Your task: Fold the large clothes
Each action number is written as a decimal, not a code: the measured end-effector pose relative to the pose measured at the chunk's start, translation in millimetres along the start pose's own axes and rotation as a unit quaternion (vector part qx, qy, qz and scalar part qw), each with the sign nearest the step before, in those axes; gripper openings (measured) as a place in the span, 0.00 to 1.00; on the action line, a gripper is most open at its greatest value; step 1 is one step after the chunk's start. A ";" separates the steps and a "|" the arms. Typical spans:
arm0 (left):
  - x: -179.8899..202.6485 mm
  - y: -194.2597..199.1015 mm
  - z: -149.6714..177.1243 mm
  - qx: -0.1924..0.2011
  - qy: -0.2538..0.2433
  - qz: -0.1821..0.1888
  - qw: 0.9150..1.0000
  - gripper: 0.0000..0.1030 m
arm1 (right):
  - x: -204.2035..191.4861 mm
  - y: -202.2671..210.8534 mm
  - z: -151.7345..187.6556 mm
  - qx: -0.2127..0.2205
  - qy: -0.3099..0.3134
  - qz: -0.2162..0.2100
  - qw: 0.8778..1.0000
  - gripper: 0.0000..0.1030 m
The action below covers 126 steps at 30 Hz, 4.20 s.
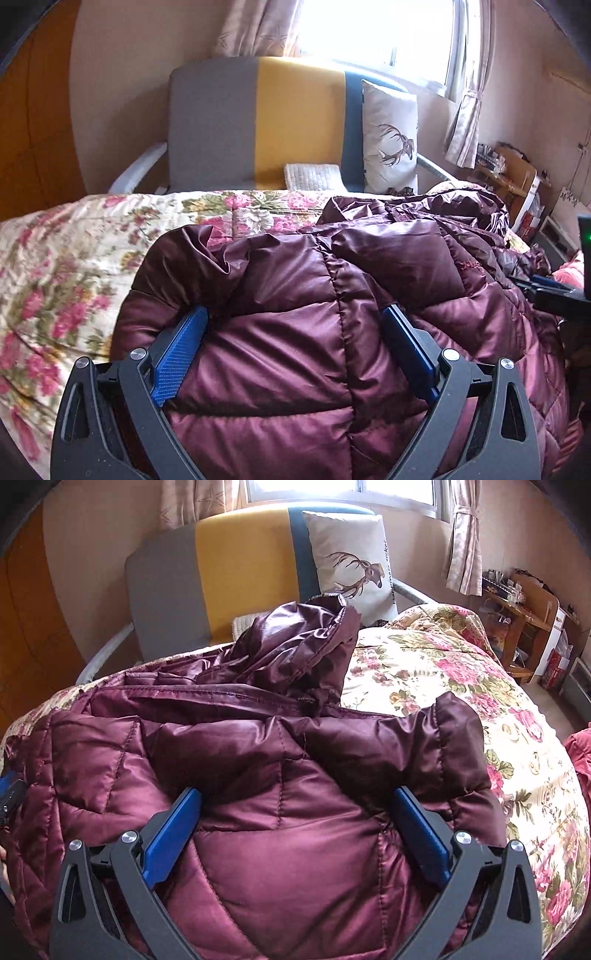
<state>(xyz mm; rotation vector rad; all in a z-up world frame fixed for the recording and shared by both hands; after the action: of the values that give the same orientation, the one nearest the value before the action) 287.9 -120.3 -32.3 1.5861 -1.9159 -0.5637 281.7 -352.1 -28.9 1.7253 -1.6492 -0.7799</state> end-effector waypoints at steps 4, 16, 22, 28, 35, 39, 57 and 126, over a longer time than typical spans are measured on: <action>2.5 32.6 -7.0 0.028 0.004 -0.002 1.000 0.92 | 1.7 31.1 0.6 0.015 -0.011 -0.012 1.000 0.98; 5.0 95.5 -13.2 0.071 0.019 0.013 0.997 0.94 | 44.1 136.2 34.9 0.076 -0.099 -0.051 0.991 0.98; 18.0 105.5 -9.5 0.074 0.011 0.027 0.997 0.94 | 90.6 147.6 104.5 0.039 -0.186 -0.074 0.979 0.98; 33.8 104.4 -4.1 0.063 0.000 0.039 0.997 0.94 | 104.3 131.3 156.1 0.017 -0.283 -0.183 0.942 0.98; 48.0 98.5 4.2 0.052 -0.019 0.046 0.997 0.94 | 91.3 104.6 162.2 -0.019 -0.279 -0.228 0.933 0.98; 52.0 86.4 12.1 0.032 -0.021 0.049 0.998 0.94 | 86.2 93.4 161.2 -0.018 -0.292 -0.265 0.919 0.98; 51.6 43.6 39.8 -0.018 -0.026 0.043 0.999 0.94 | 68.9 99.7 160.6 0.004 -0.312 -0.306 0.899 0.66; -37.2 101.1 -71.0 -0.167 0.040 0.249 0.953 0.72 | -396.6 152.8 130.1 0.233 0.527 0.021 0.817 0.46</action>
<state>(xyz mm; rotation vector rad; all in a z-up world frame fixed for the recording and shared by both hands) 266.1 -60.4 79.9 0.8579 -1.9371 -0.5551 66.3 35.0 6.4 1.8607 -1.0676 0.6344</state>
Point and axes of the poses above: each gripper's, at about its wrist camera, not at the fingertips, and y roughly against the way its jaws point, x to its right, z to its underside, the point moved 5 cm from there along -y, roughly the way its jaws point, and after that the axes turned 7 degrees about y, right-handed, at the moved point
